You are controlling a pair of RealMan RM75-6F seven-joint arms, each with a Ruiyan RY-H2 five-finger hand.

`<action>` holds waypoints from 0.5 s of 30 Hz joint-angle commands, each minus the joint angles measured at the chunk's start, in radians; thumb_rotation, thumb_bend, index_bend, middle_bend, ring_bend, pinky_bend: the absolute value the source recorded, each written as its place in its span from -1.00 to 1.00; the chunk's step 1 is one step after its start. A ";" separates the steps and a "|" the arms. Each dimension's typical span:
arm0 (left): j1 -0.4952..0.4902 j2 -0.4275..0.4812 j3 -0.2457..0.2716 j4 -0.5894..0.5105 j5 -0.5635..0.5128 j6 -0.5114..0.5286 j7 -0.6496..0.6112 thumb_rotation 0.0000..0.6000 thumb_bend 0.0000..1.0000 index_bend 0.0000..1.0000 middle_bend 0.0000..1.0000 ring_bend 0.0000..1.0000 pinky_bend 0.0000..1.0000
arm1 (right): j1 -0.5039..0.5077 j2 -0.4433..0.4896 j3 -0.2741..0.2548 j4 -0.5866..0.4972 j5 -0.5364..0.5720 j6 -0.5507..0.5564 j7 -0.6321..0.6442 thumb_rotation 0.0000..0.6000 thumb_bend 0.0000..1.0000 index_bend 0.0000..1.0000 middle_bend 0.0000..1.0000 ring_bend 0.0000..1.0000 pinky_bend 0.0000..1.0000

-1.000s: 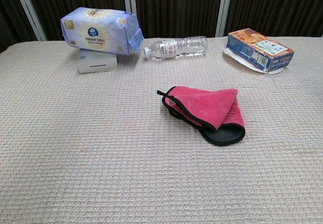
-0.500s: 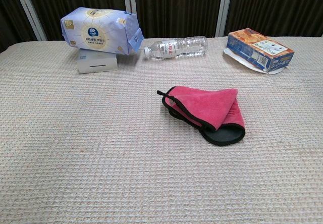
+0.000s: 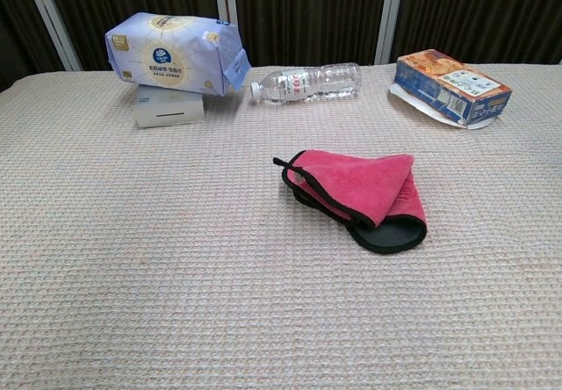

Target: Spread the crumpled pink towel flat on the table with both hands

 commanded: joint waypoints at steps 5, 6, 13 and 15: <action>-0.179 -0.024 -0.074 -0.112 -0.013 -0.214 0.172 1.00 -0.84 -0.66 -0.93 -1.00 -0.99 | 0.007 -0.002 0.016 0.006 0.038 -0.022 0.009 1.00 -0.34 -1.00 -1.00 -1.00 -1.00; -0.203 -0.037 -0.087 -0.123 -0.026 -0.241 0.200 1.00 -0.82 -0.64 -0.92 -1.00 -0.99 | 0.008 -0.003 0.018 0.008 0.042 -0.025 0.009 1.00 -0.34 -1.00 -1.00 -1.00 -1.00; -0.351 -0.182 -0.173 -0.106 -0.140 -0.386 0.361 1.00 -0.62 -0.46 -0.80 -1.00 -0.95 | 0.012 -0.005 0.035 0.027 0.076 -0.038 0.023 1.00 -0.34 -1.00 -1.00 -1.00 -1.00; -0.395 -0.233 -0.195 -0.086 -0.176 -0.419 0.402 1.00 -0.57 -0.42 -0.78 -1.00 -0.94 | 0.013 -0.005 0.039 0.029 0.080 -0.039 0.030 1.00 -0.34 -1.00 -1.00 -1.00 -1.00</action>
